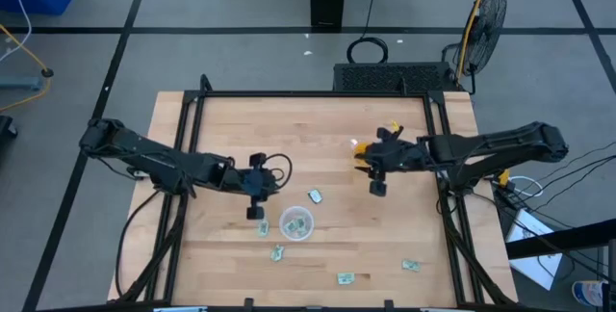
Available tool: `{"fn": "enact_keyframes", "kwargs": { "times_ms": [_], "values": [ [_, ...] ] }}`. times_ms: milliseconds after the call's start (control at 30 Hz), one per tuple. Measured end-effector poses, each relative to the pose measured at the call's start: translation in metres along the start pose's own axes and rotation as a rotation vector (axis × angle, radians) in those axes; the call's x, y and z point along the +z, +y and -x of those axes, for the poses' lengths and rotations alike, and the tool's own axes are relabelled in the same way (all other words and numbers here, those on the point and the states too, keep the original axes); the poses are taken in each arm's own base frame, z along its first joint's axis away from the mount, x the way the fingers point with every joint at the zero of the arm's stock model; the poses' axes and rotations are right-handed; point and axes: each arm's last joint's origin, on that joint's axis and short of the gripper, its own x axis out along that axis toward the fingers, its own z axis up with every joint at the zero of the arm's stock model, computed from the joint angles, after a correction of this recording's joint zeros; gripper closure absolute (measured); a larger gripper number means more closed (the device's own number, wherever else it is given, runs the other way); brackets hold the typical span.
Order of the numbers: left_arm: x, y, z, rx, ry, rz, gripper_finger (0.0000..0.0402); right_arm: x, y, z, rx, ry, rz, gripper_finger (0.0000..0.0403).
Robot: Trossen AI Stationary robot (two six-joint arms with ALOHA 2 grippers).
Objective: Pick and place items into bin
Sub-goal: Put the white stevia packet into the transparent bin
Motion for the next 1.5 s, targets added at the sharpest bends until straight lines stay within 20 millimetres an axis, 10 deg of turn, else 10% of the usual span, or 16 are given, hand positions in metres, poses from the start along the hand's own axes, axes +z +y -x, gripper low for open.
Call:
{"fn": "enact_keyframes", "kwargs": {
  "times_ms": [367,600,1000,1500],
  "values": [
    [0.002,0.025,-0.004,0.127,-0.001,0.026,0.0325,-0.019,0.038,0.025,0.433,0.439,-0.319,0.0273],
    [0.007,0.037,-0.006,0.160,-0.046,0.041,0.0325,-0.053,0.084,0.035,0.304,0.848,-0.584,0.0273],
    [0.027,0.068,-0.004,0.281,-0.233,-0.111,0.0325,-0.099,0.173,0.002,0.308,0.883,-0.639,0.0273],
    [0.026,0.082,-0.005,0.294,-0.250,0.060,0.0325,-0.132,0.184,-0.008,0.129,0.986,-0.521,0.0273]
  ]
}}
